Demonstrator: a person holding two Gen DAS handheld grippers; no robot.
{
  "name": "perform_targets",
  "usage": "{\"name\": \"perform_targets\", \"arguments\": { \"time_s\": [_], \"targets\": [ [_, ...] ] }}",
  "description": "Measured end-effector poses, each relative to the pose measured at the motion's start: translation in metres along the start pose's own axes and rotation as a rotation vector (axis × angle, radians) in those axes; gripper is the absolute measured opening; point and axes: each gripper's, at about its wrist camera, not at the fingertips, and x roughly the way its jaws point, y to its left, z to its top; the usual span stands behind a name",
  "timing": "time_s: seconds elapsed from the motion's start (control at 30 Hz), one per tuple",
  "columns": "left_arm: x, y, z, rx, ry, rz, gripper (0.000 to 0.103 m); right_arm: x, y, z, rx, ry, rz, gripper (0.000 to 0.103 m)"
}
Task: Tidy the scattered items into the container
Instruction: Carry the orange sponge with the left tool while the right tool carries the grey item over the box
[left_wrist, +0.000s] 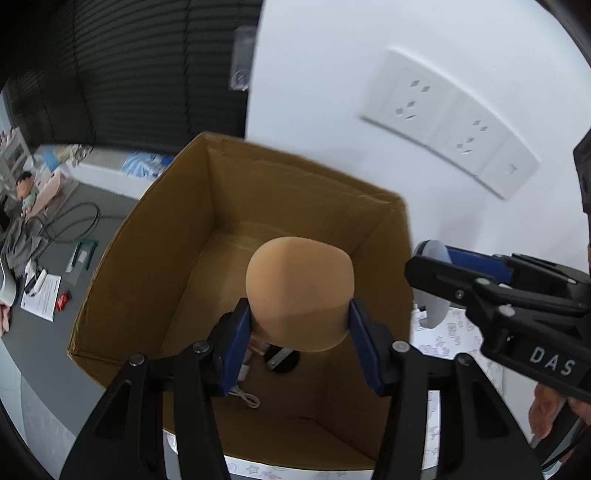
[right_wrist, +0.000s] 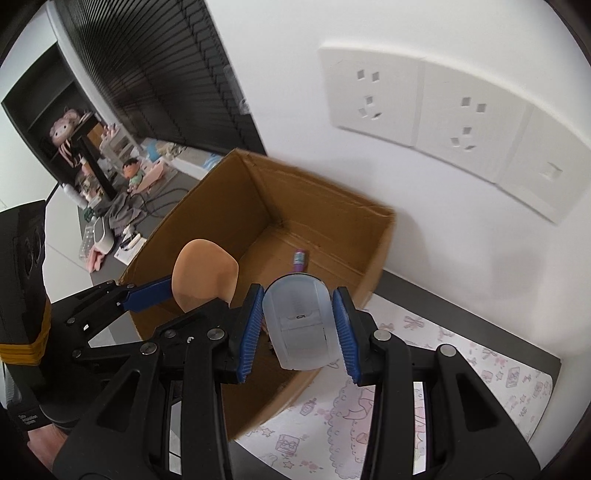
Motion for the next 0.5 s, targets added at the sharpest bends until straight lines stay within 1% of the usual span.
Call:
{"name": "perform_targets", "arguments": {
  "time_s": [0.2, 0.37, 0.5],
  "targets": [
    [0.026, 0.028, 0.0, -0.034, 0.053, 0.012, 0.052, 0.038, 0.012, 0.008, -0.026, 0.072, 0.013, 0.04],
    [0.049, 0.044, -0.002, -0.044, 0.107, 0.032, 0.052, 0.074, 0.02, 0.013, -0.052, 0.137, 0.021, 0.04],
    [0.064, 0.054, -0.007, -0.065, 0.149, 0.037, 0.052, 0.098, 0.024, 0.013, -0.066, 0.17, 0.024, 0.04]
  ]
}}
